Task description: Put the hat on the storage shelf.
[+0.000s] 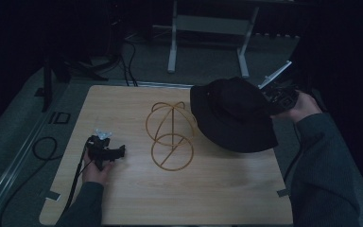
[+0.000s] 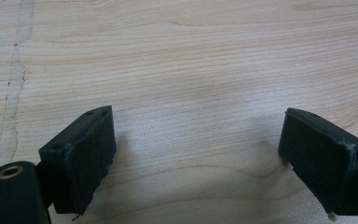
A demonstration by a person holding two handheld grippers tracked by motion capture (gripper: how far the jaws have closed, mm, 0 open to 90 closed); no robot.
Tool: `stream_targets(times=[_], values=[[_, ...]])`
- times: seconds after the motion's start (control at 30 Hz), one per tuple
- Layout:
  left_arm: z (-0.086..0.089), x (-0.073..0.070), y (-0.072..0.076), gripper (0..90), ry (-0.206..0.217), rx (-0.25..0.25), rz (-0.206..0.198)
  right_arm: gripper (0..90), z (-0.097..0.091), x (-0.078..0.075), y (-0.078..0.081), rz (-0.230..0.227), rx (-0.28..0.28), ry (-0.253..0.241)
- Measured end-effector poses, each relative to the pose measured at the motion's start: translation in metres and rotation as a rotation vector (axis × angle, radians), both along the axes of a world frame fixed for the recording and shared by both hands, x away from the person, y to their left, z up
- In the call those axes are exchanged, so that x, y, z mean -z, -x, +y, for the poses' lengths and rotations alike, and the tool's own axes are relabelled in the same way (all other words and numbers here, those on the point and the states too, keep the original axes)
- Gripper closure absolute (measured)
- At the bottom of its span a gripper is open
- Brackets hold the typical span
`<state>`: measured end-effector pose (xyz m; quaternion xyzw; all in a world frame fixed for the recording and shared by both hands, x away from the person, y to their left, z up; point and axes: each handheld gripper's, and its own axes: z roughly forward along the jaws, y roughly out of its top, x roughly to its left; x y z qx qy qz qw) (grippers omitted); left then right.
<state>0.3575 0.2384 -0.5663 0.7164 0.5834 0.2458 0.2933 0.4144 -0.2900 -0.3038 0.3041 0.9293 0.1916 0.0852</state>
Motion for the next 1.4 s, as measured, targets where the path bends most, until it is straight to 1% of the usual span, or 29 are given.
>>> stream_targets(times=[0.27, 0.43, 0.77, 1.17, 1.4], values=[[0.0, 0.0, 0.0, 11.2, 0.0, 0.0, 0.0, 86.1, -0.004, -0.006, 0.002, -0.006, -0.003, 0.0], [0.0, 0.0, 0.0, 11.2, 0.0, 0.0, 0.0, 86.0, -0.006, -0.01, 0.003, -0.007, -0.009, -0.015], [0.0, 0.0, 0.0, 11.2, 0.0, 0.0, 0.0, 86.0, -0.005, -0.018, 0.005, -0.007, -0.025, -0.001], [0.0, 0.0, 0.0, 11.2, 0.0, 0.0, 0.0, 86.0, -0.008, -0.029, 0.01, -0.025, -0.05, -0.001], [0.0, 0.0, 0.0, 11.2, 0.0, 0.0, 0.0, 86.0, -0.008, -0.033, 0.013, -0.025, -0.08, 0.001]])
